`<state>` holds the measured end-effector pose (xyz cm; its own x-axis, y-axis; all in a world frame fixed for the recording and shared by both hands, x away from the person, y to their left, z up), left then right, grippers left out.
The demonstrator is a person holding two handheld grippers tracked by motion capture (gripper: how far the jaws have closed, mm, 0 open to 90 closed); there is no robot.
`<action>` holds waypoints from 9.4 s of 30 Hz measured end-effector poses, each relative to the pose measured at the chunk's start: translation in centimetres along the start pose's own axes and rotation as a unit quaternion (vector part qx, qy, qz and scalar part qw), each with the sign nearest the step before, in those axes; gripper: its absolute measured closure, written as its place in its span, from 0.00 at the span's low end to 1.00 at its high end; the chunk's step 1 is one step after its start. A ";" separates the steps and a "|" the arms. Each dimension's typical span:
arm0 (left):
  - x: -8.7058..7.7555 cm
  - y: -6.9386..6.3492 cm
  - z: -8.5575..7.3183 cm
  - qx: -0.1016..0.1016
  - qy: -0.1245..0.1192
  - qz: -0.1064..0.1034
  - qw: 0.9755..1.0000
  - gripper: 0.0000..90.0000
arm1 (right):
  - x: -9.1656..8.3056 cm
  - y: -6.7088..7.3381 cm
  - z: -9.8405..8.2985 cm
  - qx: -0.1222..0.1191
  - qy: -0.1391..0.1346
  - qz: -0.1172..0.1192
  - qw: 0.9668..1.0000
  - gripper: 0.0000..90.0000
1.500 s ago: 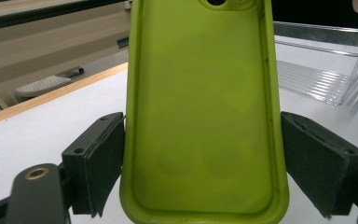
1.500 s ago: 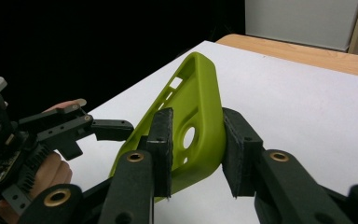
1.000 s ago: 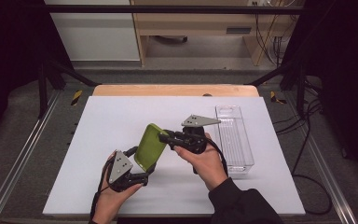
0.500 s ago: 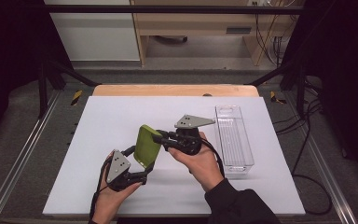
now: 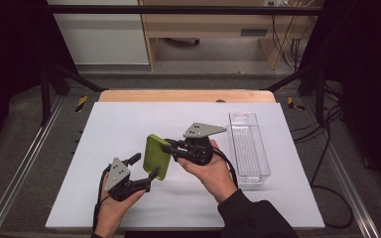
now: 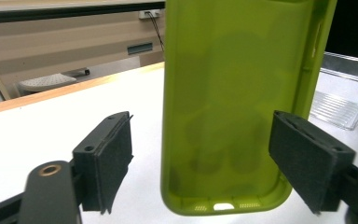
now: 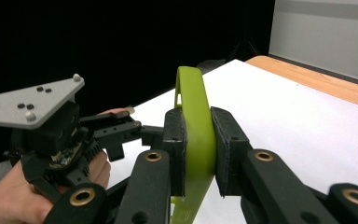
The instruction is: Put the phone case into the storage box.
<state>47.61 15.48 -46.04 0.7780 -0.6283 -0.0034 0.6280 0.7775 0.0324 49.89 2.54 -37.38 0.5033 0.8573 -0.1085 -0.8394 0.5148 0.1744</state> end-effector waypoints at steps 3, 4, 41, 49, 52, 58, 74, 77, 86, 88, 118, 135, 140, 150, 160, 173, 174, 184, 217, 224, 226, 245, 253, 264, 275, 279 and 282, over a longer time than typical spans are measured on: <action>-0.1 0.3 -0.2 0.001 0.002 0.004 1.000 0.19 | 0.1 -0.2 0.0 -0.009 0.003 0.000 1.000 0.86; -0.2 0.5 -0.2 0.000 0.002 0.006 1.000 0.18 | 0.1 -0.4 0.0 -0.013 0.006 -0.001 1.000 0.86; -3.7 3.7 -2.1 -0.014 0.010 0.053 0.998 0.05 | -3.3 -8.1 1.2 -0.091 -0.008 -0.064 0.994 0.86; -3.9 4.3 -2.0 -0.022 0.003 0.059 0.998 0.05 | -3.9 -8.9 2.2 -0.095 -0.012 -0.073 0.993 0.86; -4.0 4.3 -2.0 -0.023 0.003 0.059 0.998 0.05 | -4.2 -9.2 2.5 -0.098 -0.013 -0.079 0.992 0.86; -4.0 4.5 -2.1 -0.025 0.004 0.061 0.998 0.05 | -5.1 -9.5 3.5 -0.103 -0.021 -0.085 0.991 0.86; -4.0 4.4 -2.2 -0.022 0.005 0.059 0.998 0.05 | -8.7 -11.2 6.0 -0.097 -0.061 -0.113 0.987 0.86; -4.0 4.5 -2.2 -0.022 0.004 0.060 0.998 0.05 | -9.4 -11.9 6.1 -0.092 -0.064 -0.121 0.986 0.86; -3.9 4.4 -2.2 -0.019 0.004 0.057 0.998 0.05 | -11.4 -13.3 6.6 -0.085 -0.081 -0.142 0.983 0.86; -4.0 4.5 -2.2 -0.020 0.006 0.059 0.998 0.05 | -11.9 -13.6 6.5 -0.083 -0.081 -0.147 0.982 0.86; -4.0 4.5 -2.3 -0.022 0.005 0.060 0.998 0.05 | -17.5 -18.6 6.0 -0.081 -0.052 -0.223 0.970 0.86; -4.0 4.6 -2.4 -0.026 0.004 0.059 0.998 0.05 | -16.4 -22.1 4.3 -0.088 -0.001 -0.245 0.965 0.86; -3.9 4.5 -2.3 -0.026 0.001 0.058 0.998 0.05 | -16.0 -22.8 3.6 -0.093 0.015 -0.248 0.964 0.85; -3.9 4.5 -2.4 -0.025 0.005 0.058 0.998 0.05 | -14.2 -24.2 2.1 -0.089 0.034 -0.250 0.963 0.85; -3.8 4.4 -2.4 -0.025 0.005 0.057 0.998 0.05 | -12.4 -24.8 0.8 -0.089 0.050 -0.248 0.963 0.85; -3.8 4.4 -2.5 -0.026 0.009 0.055 0.998 0.05 | -11.4 -25.3 -0.1 -0.085 0.062 -0.246 0.963 0.85; -3.8 4.4 -2.5 -0.026 0.009 0.055 0.998 0.05 | -11.4 -25.4 -0.2 -0.085 0.062 -0.247 0.963 0.85; -3.8 4.4 -2.5 -0.027 0.007 0.054 0.998 0.05 | -10.9 -25.4 -0.5 -0.087 0.065 -0.246 0.963 0.85; -3.7 4.2 -2.6 -0.030 0.010 0.052 0.998 0.05 | -11.1 -28.1 -0.7 -0.117 0.076 -0.335 0.932 0.82; -3.7 4.4 -2.6 -0.032 0.009 0.059 0.998 0.05 | -10.8 -28.3 -0.8 -0.119 0.071 -0.350 0.926 0.77; -3.8 4.5 -2.6 -0.033 0.008 0.060 0.998 0.05 | -10.7 -28.4 -0.8 -0.118 0.067 -0.355 0.925 0.77; -3.8 4.8 -2.6 -0.033 0.007 0.063 0.997 0.05 | -9.5 -28.4 -0.6 -0.129 0.049 -0.365 0.921 0.75; -3.9 4.8 -2.5 -0.034 0.006 0.064 0.997 0.05 | -9.3 -28.5 -0.6 -0.129 0.047 -0.368 0.920 0.74; -3.8 4.8 -2.5 -0.034 0.006 0.063 0.997 0.05 | -9.2 -28.6 -0.7 -0.129 0.044 -0.367 0.920 0.74; -3.7 4.6 -2.5 -0.034 0.007 0.061 0.998 0.05 | -9.0 -29.1 -1.0 -0.124 0.043 -0.371 0.919 0.71; -3.7 4.5 -2.5 -0.035 0.006 0.060 0.998 0.05 | -8.9 -29.3 -1.1 -0.121 0.042 -0.373 0.919 0.70; -3.7 4.5 -2.6 -0.033 0.008 0.059 0.998 0.05 | -8.7 -29.3 -1.0 -0.122 0.047 -0.373 0.919 0.70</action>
<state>47.63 21.36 -48.45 0.8460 -0.5328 -0.0190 0.5321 0.8461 -0.0331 69.91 -20.00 -42.51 0.9466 0.2564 -0.1955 -0.2953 0.9328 -0.2065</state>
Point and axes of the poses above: each handheld gripper's, and its own axes: x roughly forward along the jaws, z roughly out of its top, y roughly to its left, the point moved 8 cm from there along x, roughly forward along the jaws, and after that the axes turned 13 degrees about -y, right-handed, at the moved point
